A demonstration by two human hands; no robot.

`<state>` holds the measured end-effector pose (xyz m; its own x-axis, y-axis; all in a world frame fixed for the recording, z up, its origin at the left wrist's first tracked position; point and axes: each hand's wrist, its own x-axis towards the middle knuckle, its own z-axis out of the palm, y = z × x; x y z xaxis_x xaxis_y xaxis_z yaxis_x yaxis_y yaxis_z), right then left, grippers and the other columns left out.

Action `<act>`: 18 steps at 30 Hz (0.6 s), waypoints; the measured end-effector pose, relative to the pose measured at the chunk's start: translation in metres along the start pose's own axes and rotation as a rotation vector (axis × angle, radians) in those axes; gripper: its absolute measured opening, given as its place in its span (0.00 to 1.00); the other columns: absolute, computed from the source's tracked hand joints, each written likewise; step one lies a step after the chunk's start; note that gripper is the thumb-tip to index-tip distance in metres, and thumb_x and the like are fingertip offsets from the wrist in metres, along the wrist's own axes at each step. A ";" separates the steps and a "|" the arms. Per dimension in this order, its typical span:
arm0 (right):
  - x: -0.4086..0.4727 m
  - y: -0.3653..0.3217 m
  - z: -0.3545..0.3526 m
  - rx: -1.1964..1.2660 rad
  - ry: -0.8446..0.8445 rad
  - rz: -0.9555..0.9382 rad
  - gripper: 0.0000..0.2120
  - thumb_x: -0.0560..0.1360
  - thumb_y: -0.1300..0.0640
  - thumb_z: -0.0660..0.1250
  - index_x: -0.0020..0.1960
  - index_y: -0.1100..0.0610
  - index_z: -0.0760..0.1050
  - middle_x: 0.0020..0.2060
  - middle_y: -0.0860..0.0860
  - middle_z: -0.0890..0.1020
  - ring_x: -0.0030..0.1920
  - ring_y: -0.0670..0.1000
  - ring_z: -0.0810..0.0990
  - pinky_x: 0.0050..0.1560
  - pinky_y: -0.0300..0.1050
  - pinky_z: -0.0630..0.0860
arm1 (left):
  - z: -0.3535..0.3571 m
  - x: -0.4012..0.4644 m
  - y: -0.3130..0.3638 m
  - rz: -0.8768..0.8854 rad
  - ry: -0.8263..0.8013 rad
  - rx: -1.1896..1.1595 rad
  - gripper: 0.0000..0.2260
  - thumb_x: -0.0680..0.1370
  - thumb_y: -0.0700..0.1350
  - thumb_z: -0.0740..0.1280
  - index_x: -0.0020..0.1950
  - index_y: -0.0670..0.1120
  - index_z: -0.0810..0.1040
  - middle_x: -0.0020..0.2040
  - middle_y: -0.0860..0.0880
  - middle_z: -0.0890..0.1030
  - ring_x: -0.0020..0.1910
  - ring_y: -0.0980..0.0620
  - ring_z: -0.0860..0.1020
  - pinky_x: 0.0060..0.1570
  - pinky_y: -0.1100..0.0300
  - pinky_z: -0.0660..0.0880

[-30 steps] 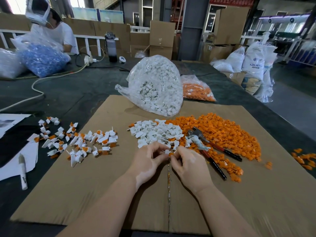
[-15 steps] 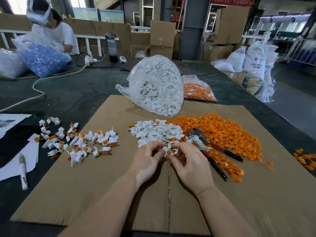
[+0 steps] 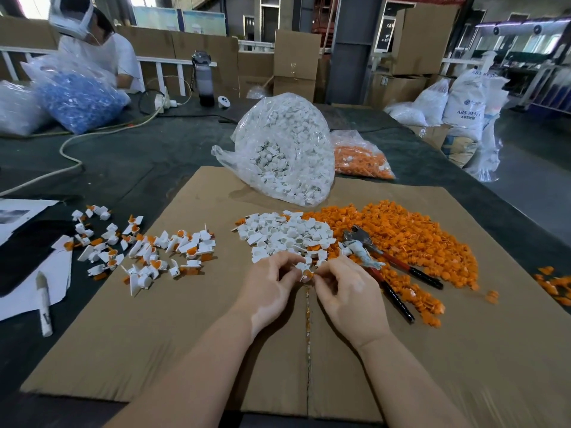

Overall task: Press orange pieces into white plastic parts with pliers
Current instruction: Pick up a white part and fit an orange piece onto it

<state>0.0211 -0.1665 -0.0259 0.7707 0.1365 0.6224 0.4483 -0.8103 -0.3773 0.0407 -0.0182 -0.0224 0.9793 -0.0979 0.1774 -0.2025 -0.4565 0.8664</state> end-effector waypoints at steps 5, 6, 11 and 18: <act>0.003 0.005 -0.001 0.315 0.026 0.268 0.06 0.73 0.64 0.68 0.43 0.53 0.76 0.37 0.45 0.79 0.40 0.44 0.77 0.40 0.36 0.74 | 0.001 -0.002 -0.003 0.060 -0.003 0.064 0.09 0.77 0.43 0.65 0.54 0.54 0.79 0.40 0.62 0.76 0.42 0.64 0.74 0.42 0.79 0.64; 0.004 0.005 -0.001 0.348 0.017 0.298 0.07 0.74 0.63 0.68 0.43 0.51 0.76 0.38 0.44 0.79 0.41 0.42 0.77 0.41 0.34 0.73 | 0.001 -0.002 -0.003 0.077 -0.022 0.066 0.09 0.77 0.43 0.66 0.53 0.56 0.79 0.40 0.63 0.75 0.42 0.65 0.74 0.42 0.79 0.64; 0.005 0.008 -0.001 0.404 -0.022 0.337 0.09 0.74 0.64 0.67 0.43 0.50 0.75 0.39 0.44 0.79 0.42 0.42 0.77 0.42 0.31 0.73 | 0.002 -0.002 -0.003 0.116 -0.051 0.042 0.11 0.77 0.44 0.67 0.54 0.58 0.80 0.42 0.67 0.75 0.44 0.69 0.74 0.45 0.79 0.65; 0.005 0.009 -0.001 0.437 -0.036 0.358 0.09 0.75 0.63 0.66 0.44 0.49 0.75 0.39 0.42 0.79 0.43 0.38 0.77 0.41 0.28 0.71 | 0.001 -0.004 -0.001 0.142 -0.052 0.021 0.12 0.77 0.43 0.66 0.57 0.57 0.79 0.43 0.67 0.76 0.44 0.70 0.74 0.44 0.79 0.66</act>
<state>0.0287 -0.1738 -0.0253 0.9207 -0.0774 0.3824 0.2962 -0.4995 -0.8141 0.0365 -0.0182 -0.0242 0.9394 -0.2084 0.2722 -0.3394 -0.4531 0.8243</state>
